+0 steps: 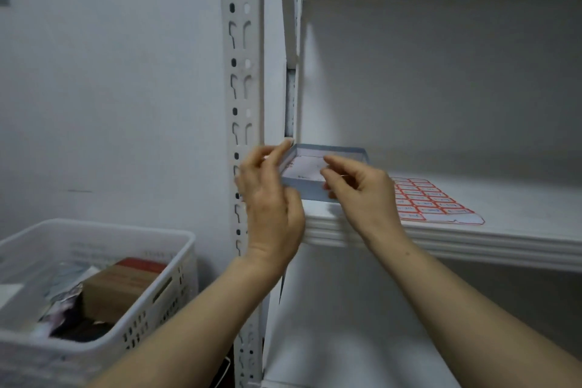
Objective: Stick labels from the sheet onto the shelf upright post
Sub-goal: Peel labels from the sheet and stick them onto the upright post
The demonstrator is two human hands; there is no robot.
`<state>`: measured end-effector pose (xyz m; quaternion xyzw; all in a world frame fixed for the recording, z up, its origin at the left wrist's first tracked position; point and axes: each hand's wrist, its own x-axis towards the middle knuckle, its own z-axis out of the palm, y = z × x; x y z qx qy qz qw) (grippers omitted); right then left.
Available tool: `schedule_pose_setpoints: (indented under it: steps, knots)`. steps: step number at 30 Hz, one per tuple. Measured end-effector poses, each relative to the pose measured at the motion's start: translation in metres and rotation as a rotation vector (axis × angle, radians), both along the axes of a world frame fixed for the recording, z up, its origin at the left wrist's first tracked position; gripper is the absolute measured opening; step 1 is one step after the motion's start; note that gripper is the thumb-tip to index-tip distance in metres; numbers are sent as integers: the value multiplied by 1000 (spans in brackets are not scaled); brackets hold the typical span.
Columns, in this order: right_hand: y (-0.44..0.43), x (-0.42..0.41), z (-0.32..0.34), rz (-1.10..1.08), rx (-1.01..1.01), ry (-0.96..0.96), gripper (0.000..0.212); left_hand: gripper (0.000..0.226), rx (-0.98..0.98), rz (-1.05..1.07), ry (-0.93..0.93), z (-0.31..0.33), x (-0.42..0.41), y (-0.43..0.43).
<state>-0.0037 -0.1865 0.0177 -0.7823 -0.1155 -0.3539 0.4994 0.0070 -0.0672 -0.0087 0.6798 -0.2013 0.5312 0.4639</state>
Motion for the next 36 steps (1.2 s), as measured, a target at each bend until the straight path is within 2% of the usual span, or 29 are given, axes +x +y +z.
schedule_pose_setpoints:
  steps: [2,4,7,10,11,15,20,32,36]
  knots:
    - [17,-3,-9,54,62,49,28,59,-215,-77,142,-13,-4,16]
    - [34,-4,-19,84,105,87,26,57,-369,-137,367,-22,-4,34]
    - [59,-1,-24,115,132,128,31,63,-465,-275,645,-28,3,60]
    - [82,15,-15,112,165,159,35,66,-501,-460,781,-25,10,69]
    - [89,21,-11,119,201,176,35,62,-500,-504,797,-22,14,69]
    - [102,36,-1,208,368,233,30,22,-484,-587,747,-17,30,66]
    - [101,44,0,271,408,217,27,22,-522,-584,694,-26,40,63]
    - [104,44,-9,255,374,161,29,21,-513,-604,624,-33,44,62]
    - [97,42,-9,361,403,184,29,20,-517,-622,609,-34,44,62]
